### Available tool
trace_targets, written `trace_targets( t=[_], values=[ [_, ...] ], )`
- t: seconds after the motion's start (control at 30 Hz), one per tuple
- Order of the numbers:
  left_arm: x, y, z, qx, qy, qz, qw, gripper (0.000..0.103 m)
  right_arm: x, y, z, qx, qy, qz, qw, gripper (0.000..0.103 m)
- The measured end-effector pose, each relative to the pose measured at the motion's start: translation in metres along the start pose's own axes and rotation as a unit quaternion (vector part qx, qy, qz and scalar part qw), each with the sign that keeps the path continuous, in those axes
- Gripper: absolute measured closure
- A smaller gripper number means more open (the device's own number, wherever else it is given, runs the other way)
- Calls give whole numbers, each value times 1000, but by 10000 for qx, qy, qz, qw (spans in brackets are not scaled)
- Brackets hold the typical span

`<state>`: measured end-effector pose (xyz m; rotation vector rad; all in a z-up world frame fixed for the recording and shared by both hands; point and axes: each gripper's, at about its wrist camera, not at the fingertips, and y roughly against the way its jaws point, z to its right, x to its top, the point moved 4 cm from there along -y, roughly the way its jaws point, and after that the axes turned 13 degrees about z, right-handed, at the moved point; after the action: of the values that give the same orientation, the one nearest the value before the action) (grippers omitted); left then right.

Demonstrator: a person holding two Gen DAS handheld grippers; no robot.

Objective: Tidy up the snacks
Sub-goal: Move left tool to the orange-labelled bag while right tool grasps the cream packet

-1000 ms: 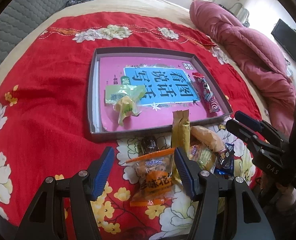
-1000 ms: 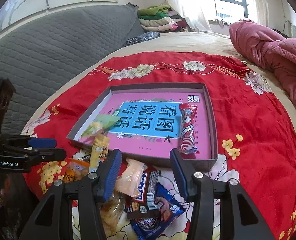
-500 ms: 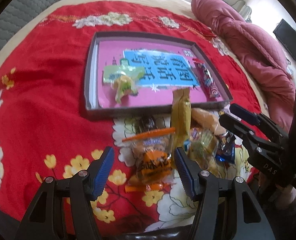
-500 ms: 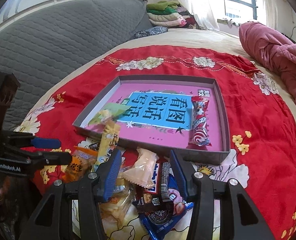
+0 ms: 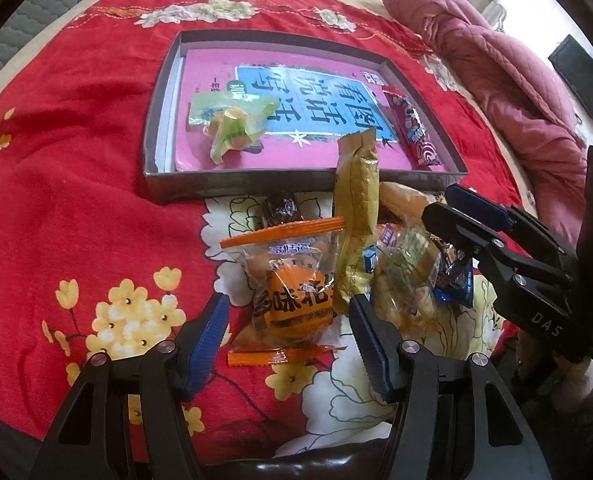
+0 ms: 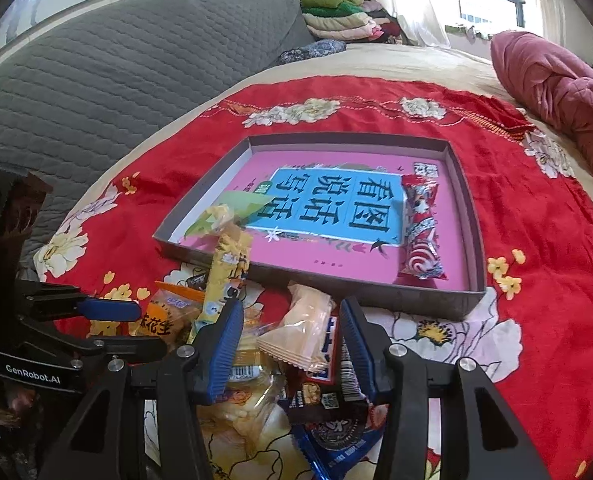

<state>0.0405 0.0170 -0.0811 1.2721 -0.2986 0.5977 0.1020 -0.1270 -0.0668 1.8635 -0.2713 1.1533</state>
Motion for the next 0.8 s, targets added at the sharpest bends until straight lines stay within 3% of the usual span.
trace_targets(
  t=[0.13, 0.3, 0.8],
  values=[
    [-2, -3, 3, -19, -11, -36, 10000, 39, -2, -6, -1, -5, 5, -91, 10000, 54],
    [-5, -8, 5, -26, -6, -88, 10000, 39, -5, -13, 4, 49, -187, -239, 9995, 63],
    [-7, -18, -1, 34, 120, -152, 9998, 39, -7, -30, 14, 139, -485, -627, 9968, 63]
  ],
)
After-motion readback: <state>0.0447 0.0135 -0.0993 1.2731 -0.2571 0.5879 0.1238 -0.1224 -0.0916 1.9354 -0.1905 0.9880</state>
